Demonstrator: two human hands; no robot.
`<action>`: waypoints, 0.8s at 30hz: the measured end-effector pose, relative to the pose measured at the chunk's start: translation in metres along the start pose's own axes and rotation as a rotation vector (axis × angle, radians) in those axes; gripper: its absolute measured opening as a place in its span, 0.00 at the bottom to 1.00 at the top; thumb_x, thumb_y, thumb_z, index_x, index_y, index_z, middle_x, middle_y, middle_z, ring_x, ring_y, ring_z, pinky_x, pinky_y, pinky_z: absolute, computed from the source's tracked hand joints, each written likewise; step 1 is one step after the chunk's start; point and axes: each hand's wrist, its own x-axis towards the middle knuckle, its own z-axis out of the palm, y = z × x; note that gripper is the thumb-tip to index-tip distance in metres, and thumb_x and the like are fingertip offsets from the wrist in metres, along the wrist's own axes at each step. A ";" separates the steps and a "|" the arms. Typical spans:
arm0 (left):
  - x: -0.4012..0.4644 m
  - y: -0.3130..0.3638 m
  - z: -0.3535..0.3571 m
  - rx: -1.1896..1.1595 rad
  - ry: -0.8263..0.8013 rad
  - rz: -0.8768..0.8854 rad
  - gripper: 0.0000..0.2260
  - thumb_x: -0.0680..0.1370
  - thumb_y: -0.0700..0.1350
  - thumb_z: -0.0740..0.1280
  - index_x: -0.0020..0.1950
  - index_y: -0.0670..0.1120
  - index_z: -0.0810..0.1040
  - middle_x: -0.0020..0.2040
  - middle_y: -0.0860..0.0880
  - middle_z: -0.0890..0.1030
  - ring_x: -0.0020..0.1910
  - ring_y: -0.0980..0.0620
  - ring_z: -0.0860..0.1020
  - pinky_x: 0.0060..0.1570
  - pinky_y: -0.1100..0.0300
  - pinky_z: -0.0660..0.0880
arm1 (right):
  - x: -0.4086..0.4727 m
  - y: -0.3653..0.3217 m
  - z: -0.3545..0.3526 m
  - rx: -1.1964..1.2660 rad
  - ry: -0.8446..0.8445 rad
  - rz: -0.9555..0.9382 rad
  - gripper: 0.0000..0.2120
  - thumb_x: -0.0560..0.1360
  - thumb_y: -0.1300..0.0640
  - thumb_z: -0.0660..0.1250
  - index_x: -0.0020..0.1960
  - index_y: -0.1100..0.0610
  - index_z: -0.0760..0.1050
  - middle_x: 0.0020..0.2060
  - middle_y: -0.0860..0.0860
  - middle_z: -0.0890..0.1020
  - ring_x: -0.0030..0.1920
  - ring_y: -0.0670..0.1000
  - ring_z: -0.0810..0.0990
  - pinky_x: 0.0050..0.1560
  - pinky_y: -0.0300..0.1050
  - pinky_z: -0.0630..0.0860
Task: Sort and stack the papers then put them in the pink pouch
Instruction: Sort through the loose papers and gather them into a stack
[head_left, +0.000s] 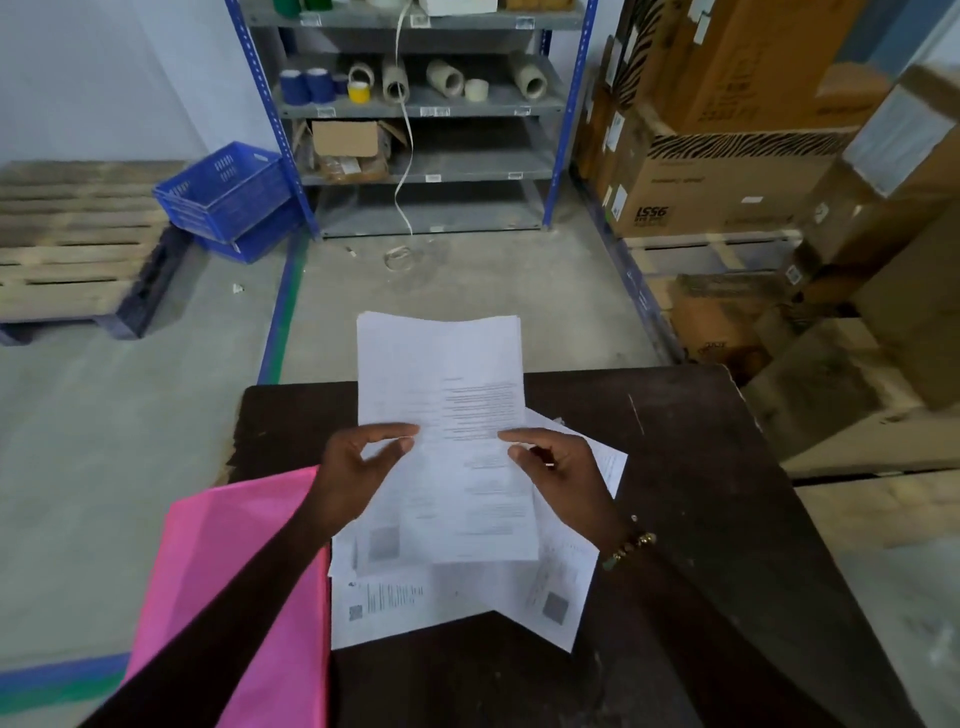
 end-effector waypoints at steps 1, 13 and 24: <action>-0.003 -0.004 -0.009 0.003 -0.004 -0.019 0.08 0.76 0.35 0.74 0.54 0.44 0.87 0.48 0.64 0.87 0.53 0.63 0.84 0.57 0.73 0.75 | -0.006 0.003 -0.005 0.041 0.036 0.062 0.09 0.81 0.63 0.72 0.59 0.56 0.86 0.55 0.46 0.88 0.51 0.52 0.88 0.51 0.52 0.87; -0.048 -0.088 -0.066 0.039 -0.029 -0.253 0.10 0.77 0.35 0.72 0.53 0.48 0.86 0.48 0.65 0.86 0.52 0.65 0.83 0.51 0.76 0.76 | -0.143 0.083 -0.007 -0.431 -0.399 0.192 0.38 0.62 0.29 0.79 0.68 0.41 0.79 0.65 0.41 0.75 0.53 0.40 0.81 0.58 0.40 0.80; -0.045 -0.103 -0.065 0.038 -0.105 -0.260 0.10 0.77 0.35 0.73 0.55 0.47 0.87 0.52 0.61 0.87 0.54 0.63 0.83 0.54 0.72 0.77 | -0.134 0.086 0.001 -0.692 -0.475 0.066 0.37 0.72 0.32 0.68 0.79 0.38 0.66 0.72 0.42 0.72 0.68 0.45 0.73 0.69 0.43 0.71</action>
